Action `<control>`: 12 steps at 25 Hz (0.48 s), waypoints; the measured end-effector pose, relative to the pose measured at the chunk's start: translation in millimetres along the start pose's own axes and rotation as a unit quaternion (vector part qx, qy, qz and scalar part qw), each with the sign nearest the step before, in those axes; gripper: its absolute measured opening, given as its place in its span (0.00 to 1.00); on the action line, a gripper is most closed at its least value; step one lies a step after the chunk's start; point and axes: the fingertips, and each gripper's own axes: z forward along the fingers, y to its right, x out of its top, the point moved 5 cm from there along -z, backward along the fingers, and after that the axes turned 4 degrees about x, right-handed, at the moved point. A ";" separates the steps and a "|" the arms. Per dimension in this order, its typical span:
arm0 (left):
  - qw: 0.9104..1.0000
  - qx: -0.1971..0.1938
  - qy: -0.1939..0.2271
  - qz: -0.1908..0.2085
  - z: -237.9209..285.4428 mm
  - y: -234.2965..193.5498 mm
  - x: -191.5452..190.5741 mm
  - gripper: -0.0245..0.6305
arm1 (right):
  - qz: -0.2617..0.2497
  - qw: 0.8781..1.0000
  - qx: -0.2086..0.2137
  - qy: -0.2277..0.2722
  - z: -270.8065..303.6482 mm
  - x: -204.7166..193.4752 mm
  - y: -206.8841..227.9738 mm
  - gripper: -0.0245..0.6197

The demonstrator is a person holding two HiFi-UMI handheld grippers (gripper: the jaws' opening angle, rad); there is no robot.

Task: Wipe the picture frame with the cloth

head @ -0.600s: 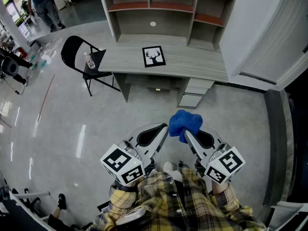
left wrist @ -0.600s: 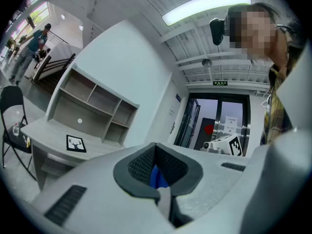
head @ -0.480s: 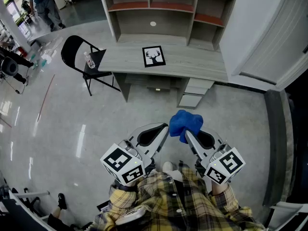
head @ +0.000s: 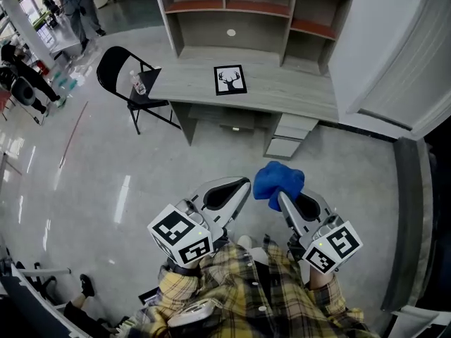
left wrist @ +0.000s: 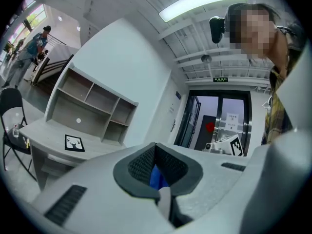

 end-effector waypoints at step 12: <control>0.999 0.031 -0.007 -0.010 3.3 -26.7 -10.1 0.05 | 0.030 0.999 0.012 -0.008 13.4 -12.6 18.8 0.11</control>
